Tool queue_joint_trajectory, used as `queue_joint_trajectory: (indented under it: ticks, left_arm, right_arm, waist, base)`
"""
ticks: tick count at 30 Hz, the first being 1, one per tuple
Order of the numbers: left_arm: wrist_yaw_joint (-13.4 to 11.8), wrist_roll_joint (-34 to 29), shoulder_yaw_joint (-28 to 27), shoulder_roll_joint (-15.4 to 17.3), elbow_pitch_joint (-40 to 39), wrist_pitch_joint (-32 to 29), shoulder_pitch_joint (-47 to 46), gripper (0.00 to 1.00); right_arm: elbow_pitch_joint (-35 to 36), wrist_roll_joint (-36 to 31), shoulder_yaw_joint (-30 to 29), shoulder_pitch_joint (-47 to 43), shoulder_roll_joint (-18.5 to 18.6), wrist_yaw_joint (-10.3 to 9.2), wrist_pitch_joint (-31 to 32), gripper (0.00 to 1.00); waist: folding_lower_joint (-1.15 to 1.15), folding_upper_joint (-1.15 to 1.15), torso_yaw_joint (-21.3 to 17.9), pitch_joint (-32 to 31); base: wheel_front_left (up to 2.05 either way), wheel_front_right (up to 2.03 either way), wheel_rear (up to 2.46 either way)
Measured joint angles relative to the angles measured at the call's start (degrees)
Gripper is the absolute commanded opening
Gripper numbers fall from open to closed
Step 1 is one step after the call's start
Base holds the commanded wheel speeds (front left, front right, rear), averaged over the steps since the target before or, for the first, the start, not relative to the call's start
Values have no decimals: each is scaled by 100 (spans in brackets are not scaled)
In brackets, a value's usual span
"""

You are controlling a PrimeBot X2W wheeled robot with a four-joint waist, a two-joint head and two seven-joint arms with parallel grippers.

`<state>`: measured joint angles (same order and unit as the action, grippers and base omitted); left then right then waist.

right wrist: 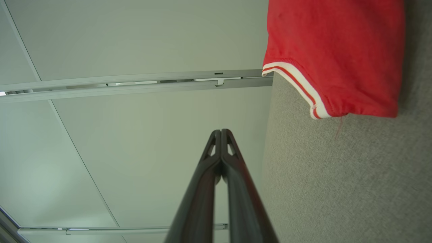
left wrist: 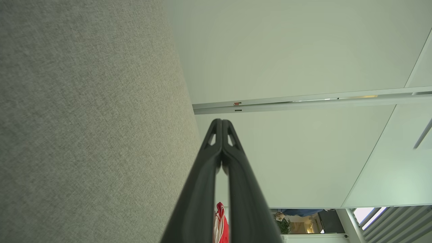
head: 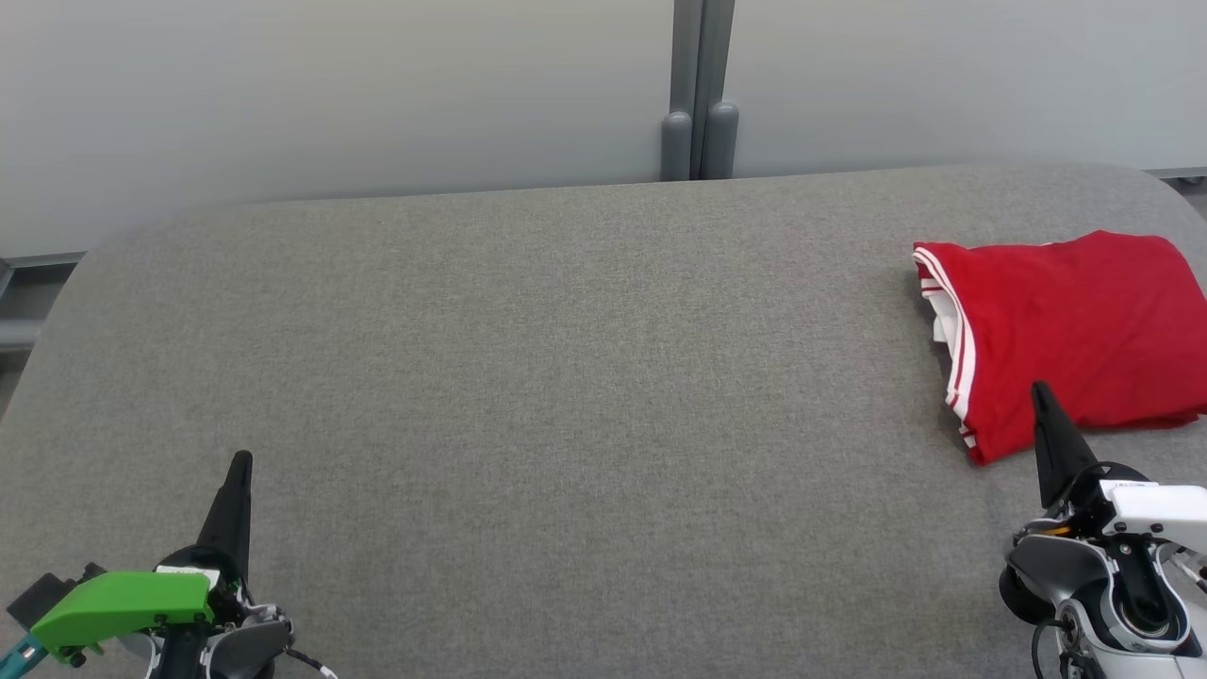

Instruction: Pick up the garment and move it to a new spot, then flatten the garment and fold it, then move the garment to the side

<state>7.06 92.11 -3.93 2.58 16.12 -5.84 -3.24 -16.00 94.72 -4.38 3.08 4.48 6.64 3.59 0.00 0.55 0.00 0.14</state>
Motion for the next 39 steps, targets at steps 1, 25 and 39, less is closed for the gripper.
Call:
queue_joint_trajectory:
  ticks: [1, 25, 39]
  left_arm:
    - [0, 0, -1, 0, 0, 0, 0, 0]
    - [1, 0, -3, -1, -3, 0, -1, 0]
    - [0, 0, -5, -1, -8, 0, -1, 0]
  right_arm:
    - [-1, 0, 0, 0, 0, 0, 0, 0]
    - [-11, 0, -13, 1, -11, 8, 7, 0]
    - [-14, 0, -20, 2, -22, 8, 8, 0]
  waist:
    - [0, 0, 0, 0]
    - [0, 0, 0, 0]
    - [0, 0, 0, 1]
  base:
    - [0, 0, 0]
    - [0, 0, 0]
    - [0, 0, 0]
